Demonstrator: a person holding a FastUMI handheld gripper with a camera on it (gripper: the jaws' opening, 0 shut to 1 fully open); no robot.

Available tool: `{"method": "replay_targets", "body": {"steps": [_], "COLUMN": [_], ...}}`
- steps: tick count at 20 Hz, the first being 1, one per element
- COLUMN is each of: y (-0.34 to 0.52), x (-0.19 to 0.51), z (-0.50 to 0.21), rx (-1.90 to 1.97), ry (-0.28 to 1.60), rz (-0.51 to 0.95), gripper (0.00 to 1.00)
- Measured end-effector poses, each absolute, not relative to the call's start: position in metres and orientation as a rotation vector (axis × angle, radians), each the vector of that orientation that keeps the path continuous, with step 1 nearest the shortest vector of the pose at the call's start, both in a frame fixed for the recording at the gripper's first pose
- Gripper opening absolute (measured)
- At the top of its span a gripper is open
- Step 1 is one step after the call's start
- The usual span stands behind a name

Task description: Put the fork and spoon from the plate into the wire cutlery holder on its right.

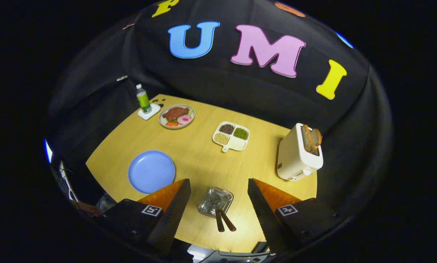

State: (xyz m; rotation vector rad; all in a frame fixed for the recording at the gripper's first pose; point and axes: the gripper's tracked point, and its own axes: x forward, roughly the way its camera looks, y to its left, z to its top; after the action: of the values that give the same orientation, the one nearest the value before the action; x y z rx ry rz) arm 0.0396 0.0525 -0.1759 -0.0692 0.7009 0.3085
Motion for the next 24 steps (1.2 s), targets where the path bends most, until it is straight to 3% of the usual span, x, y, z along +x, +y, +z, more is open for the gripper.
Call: {"method": "replay_targets", "body": {"steps": [10,24], "y": [0.022,-0.013], "x": [0.031,0.010], "z": [-0.094,-0.088], "rx": [0.044,0.089], "ry": [0.287,0.207], "rz": [0.225,0.248], "gripper": [0.97,0.97]}}
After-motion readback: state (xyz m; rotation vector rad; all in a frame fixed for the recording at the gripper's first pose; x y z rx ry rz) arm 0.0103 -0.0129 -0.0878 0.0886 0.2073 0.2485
